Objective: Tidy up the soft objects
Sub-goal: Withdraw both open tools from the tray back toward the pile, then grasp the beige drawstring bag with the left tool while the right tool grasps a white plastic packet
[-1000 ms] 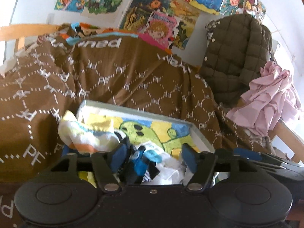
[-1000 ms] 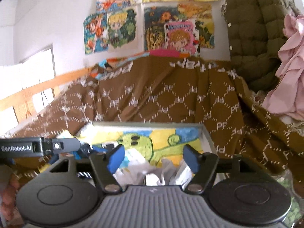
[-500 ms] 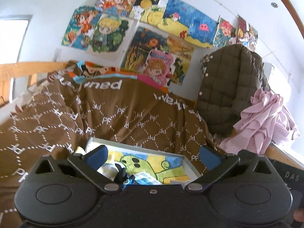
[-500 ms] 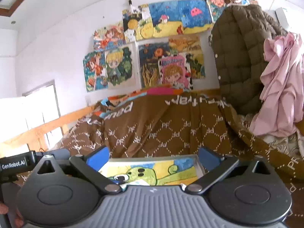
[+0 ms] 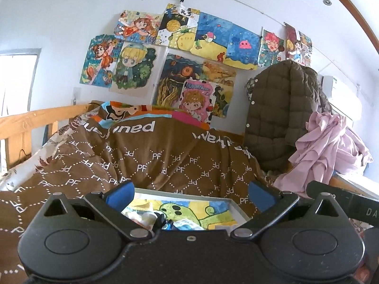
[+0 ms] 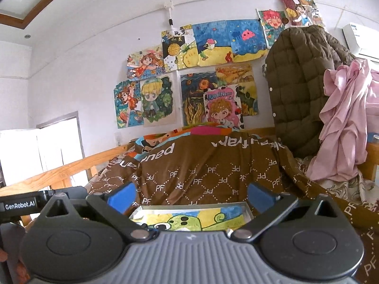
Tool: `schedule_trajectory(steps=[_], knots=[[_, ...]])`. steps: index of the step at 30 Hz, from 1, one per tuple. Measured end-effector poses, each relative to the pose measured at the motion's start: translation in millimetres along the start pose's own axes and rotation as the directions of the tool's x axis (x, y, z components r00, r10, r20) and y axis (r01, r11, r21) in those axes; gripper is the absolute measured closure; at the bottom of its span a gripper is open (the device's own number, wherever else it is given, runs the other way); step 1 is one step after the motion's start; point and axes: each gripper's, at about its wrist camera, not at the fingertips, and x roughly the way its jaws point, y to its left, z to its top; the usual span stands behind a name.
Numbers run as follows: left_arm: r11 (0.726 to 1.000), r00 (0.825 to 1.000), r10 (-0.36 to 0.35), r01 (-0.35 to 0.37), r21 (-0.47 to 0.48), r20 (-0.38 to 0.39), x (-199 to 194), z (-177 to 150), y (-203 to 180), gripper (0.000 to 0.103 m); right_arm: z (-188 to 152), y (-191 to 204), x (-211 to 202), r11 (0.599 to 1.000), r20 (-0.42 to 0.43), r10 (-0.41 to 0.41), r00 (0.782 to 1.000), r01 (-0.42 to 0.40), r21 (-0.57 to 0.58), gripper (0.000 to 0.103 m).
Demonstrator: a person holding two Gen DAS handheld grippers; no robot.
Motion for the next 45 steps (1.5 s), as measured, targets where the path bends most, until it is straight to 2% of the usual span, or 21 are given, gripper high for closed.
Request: schedule_trajectory(steps=[13, 23, 27, 36, 41, 45], knots=[[1.0, 0.998, 0.0, -0.001, -0.009, -0.056, -44.8, -25.7, -7.2, 0.001, -24.0, 3.0, -45.0, 1.0, -0.073, -0.011, 0.997, 0.012, 0.012, 0.0], [0.999, 0.988, 0.053, -0.051, 0.019, -0.142, -64.9, -41.8, -7.3, 0.001, -40.5, 9.6, -61.5, 1.0, -0.155, -0.024, 0.988, 0.021, -0.023, 0.0], [0.998, 0.978, 0.063, -0.06, 0.021, -0.2, -60.6, -40.7, -5.1, 0.001, -46.2, 13.5, -60.7, 0.999, -0.186, -0.018, 0.982, 0.01, -0.042, 0.0], [0.992, 0.94, 0.124, -0.108, 0.065, -0.318, -43.1, -37.8, 17.3, 0.001, -58.9, 17.1, -47.1, 0.999, -0.249, -0.007, 0.968, -0.007, -0.054, 0.0], [0.988, 0.917, 0.115, -0.067, 0.137, -0.383, -29.8, -40.1, 24.0, 0.001, -67.3, 21.1, -38.4, 0.997, -0.295, 0.004, 0.955, -0.027, -0.072, 0.0], [0.982, 0.907, 0.104, -0.03, 0.184, -0.407, -18.4, -43.4, 27.0, 0.001, -74.6, 24.7, -32.1, 0.996, -0.326, 0.015, 0.945, -0.043, -0.079, 0.0]])
